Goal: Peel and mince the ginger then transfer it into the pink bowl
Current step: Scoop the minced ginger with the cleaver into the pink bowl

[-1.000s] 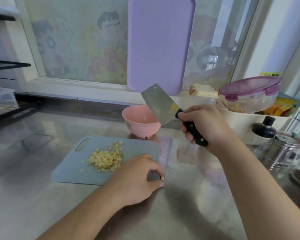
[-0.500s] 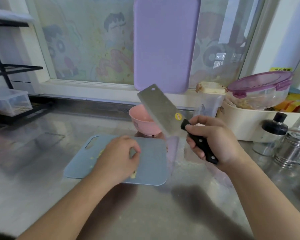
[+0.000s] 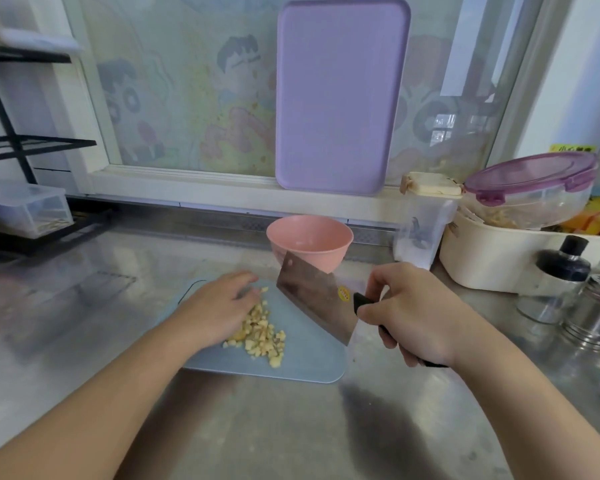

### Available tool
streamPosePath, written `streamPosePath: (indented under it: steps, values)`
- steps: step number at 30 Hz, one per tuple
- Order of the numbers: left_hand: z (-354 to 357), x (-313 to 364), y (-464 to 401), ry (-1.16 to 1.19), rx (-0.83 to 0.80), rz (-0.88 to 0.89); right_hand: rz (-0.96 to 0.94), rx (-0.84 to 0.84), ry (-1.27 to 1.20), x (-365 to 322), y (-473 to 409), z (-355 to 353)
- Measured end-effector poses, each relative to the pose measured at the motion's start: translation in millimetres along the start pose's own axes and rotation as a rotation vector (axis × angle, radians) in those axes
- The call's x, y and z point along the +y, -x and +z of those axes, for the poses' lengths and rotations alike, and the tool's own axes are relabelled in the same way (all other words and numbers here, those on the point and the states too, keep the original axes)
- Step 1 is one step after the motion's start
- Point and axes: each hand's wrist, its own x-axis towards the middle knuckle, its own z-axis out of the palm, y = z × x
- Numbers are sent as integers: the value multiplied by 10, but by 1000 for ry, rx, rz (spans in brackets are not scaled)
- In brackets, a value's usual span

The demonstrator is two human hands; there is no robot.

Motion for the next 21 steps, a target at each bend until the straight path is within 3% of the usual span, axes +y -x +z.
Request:
streamPosePath:
  steps: [4,15,21]
  values:
    - [85,-43,-12,-15,-81,13,62,-31,62,-7,-8,31]
    - [80,-94,98,252,-5,71,320,-349,-27,-32,56,114]
    - [-15,-107,168,-25,-4,25,312,-572,72,-86,87,276]
